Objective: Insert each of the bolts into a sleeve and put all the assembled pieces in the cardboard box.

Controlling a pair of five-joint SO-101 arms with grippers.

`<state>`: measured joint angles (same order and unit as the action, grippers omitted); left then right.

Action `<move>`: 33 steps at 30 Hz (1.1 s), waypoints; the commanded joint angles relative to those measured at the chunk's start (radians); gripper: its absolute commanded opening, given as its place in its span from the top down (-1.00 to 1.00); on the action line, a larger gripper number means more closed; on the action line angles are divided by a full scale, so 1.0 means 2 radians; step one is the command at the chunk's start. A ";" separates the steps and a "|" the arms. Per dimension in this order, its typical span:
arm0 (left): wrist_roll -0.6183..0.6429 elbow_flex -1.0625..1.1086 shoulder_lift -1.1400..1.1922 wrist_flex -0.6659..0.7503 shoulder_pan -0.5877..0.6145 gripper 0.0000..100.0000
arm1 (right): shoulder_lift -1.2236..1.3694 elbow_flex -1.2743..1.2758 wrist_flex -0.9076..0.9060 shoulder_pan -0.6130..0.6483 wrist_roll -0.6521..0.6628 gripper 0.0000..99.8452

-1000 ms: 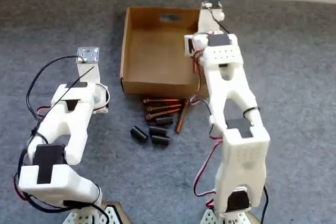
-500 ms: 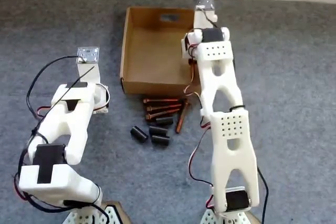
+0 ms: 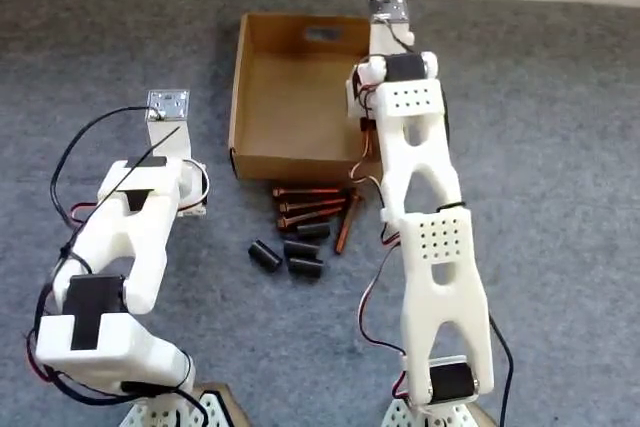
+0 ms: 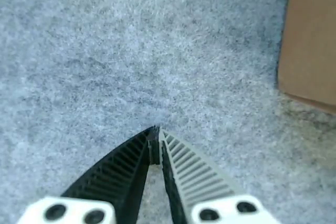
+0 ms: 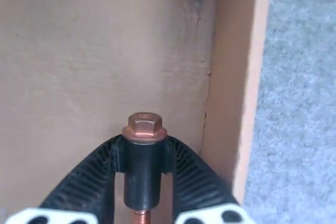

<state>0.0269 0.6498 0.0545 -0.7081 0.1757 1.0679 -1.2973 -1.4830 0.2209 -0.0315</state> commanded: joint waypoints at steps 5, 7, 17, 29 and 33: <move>-0.005 -0.016 -0.002 0.006 -0.007 0.98 | -0.010 -0.003 -0.023 0.012 -0.005 0.99; -0.005 -0.016 -0.002 0.006 -0.007 0.98 | -0.010 -0.003 -0.031 0.012 -0.005 0.99; -0.005 -0.016 -0.002 0.005 -0.007 0.98 | -0.010 -0.003 -0.051 0.011 -0.005 0.99; -0.005 -0.016 -0.002 0.005 -0.007 0.98 | -0.003 -0.003 -0.054 0.012 -0.002 0.99; -0.005 -0.016 -0.002 0.005 -0.007 0.98 | 0.016 -0.007 -0.052 0.012 -0.002 0.99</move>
<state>0.0269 0.6498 0.0545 -0.7081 0.1757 1.1078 -1.2988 -1.5842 0.2363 -0.0315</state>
